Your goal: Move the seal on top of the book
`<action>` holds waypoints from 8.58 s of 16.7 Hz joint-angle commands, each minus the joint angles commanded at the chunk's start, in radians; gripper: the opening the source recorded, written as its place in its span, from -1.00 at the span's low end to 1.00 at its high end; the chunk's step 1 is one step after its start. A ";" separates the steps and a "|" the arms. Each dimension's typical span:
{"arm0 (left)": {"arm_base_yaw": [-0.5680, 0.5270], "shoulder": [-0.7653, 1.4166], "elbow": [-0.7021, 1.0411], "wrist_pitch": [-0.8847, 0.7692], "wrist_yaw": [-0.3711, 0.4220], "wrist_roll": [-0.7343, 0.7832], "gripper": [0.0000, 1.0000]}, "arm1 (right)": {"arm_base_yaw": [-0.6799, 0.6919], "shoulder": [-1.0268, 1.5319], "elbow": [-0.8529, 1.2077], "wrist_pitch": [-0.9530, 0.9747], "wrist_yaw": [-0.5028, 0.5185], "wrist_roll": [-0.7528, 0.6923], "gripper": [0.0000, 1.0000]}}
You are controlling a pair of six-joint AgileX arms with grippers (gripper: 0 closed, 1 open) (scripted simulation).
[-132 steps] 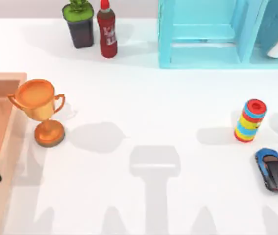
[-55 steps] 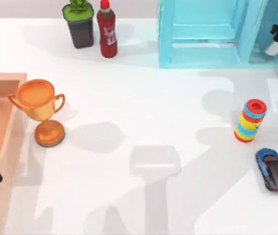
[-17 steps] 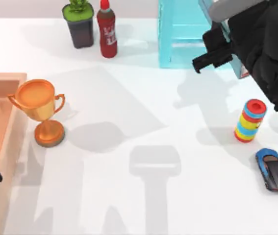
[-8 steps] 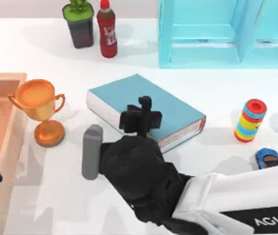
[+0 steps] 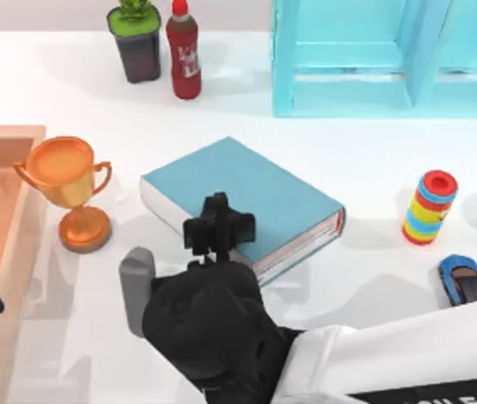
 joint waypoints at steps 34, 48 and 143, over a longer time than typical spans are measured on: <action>0.000 0.000 0.000 0.000 0.000 0.000 1.00 | 0.009 0.087 -0.037 0.106 0.010 0.015 1.00; 0.000 0.000 0.000 0.000 0.000 0.000 1.00 | 0.136 0.081 -0.037 -0.103 0.071 0.204 1.00; 0.268 1.964 1.277 -0.878 0.004 0.295 1.00 | -1.177 -1.934 -0.947 -0.494 -0.986 1.104 1.00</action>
